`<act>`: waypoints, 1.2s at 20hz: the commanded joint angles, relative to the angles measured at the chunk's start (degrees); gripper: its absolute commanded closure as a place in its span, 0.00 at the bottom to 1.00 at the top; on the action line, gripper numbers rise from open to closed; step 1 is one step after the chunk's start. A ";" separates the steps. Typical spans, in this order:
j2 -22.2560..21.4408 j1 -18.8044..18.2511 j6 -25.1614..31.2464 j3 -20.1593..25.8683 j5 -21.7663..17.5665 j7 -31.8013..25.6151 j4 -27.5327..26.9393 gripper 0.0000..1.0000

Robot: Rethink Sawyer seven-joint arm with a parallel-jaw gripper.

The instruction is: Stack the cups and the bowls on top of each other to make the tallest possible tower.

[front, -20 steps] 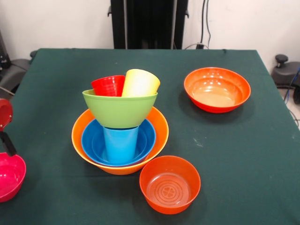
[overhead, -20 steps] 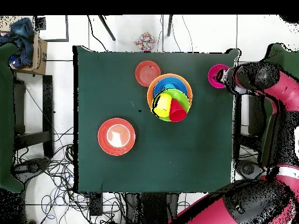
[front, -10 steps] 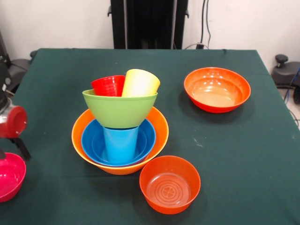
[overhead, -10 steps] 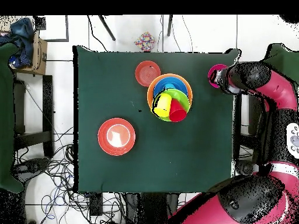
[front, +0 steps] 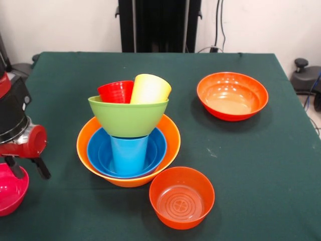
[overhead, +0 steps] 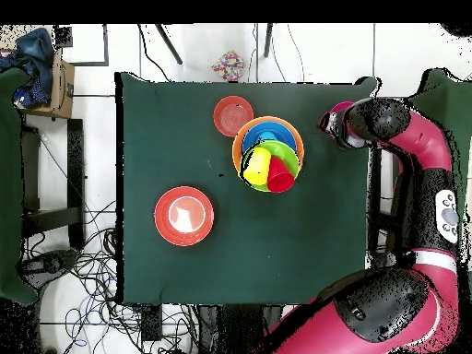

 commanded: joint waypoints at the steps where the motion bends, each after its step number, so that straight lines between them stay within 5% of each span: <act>1: 0.64 2.05 -3.26 -2.29 -5.62 -10.92 -0.52 0.00; 21: 1.26 0.90 -6.16 -3.02 -7.23 -12.01 2.18 0.00; 22: 1.18 0.59 -6.80 -2.79 -6.88 -11.94 3.01 1.00; 24: 0.94 0.30 -6.88 -2.34 -6.48 -12.60 3.63 1.00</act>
